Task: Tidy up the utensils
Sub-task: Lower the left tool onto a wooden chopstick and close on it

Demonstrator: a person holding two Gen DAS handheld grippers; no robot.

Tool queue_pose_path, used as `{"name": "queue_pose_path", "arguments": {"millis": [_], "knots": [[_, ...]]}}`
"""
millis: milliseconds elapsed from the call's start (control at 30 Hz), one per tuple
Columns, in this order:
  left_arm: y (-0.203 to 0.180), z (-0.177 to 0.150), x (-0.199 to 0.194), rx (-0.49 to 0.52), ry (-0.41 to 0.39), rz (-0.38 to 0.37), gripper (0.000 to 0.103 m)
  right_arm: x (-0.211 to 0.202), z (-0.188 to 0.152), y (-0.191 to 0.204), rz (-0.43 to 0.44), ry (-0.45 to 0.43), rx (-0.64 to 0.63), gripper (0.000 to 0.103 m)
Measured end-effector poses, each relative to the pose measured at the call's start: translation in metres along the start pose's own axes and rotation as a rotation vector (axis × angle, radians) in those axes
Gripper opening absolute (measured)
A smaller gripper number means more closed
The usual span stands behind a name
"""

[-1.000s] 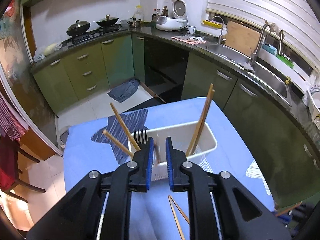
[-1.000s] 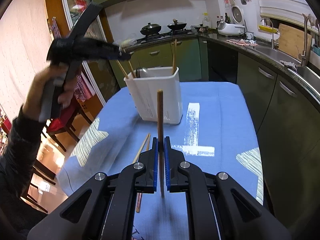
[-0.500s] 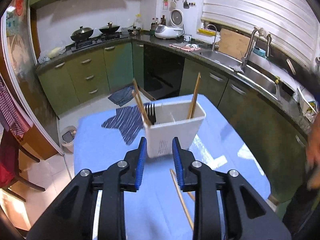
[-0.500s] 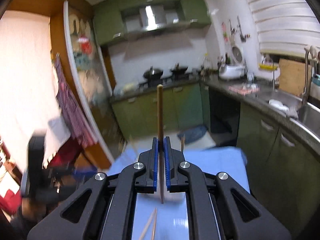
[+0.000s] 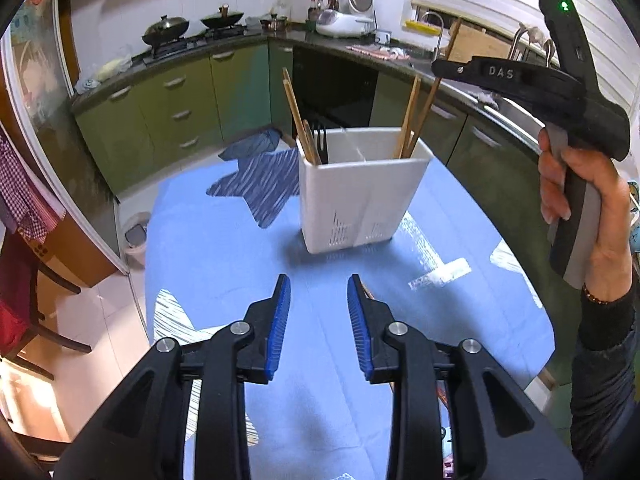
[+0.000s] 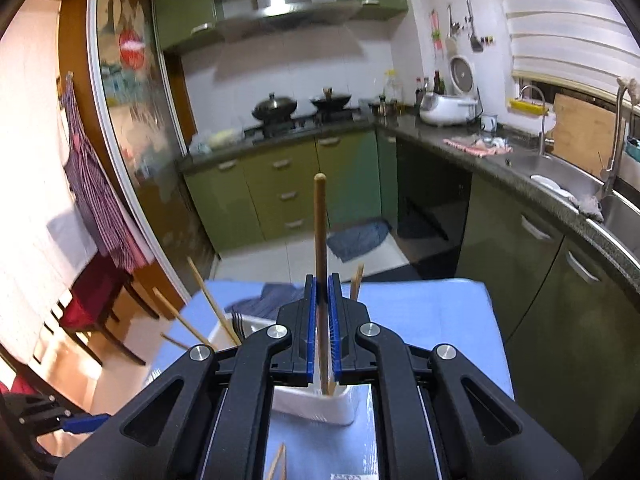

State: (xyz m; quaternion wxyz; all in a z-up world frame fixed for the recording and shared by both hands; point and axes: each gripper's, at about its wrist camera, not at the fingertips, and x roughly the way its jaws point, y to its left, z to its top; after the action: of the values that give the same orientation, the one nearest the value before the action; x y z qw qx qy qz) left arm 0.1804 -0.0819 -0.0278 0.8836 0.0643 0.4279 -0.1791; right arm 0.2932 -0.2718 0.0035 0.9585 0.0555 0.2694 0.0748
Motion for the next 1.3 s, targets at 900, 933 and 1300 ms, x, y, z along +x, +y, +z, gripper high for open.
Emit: {"name": "queue_pose_path", "arguments": {"millis": [900,933,1300], "knots": [[-0.057,-0.049,0.146,0.018,0.359,-0.008,0.033,-0.048,-0.223,-0.046,-0.003,0.331,-0.003,0.024],[-0.057,-0.049,0.15,0.01,0.367,-0.004,0.033,-0.048,-0.227,-0.047,-0.002,0.337,0.002,0.024],[-0.072,-0.054,0.171,0.025,0.417,0.035,0.026,-0.045,-0.217,-0.057,0.006,0.35,0.014,0.024]]}}
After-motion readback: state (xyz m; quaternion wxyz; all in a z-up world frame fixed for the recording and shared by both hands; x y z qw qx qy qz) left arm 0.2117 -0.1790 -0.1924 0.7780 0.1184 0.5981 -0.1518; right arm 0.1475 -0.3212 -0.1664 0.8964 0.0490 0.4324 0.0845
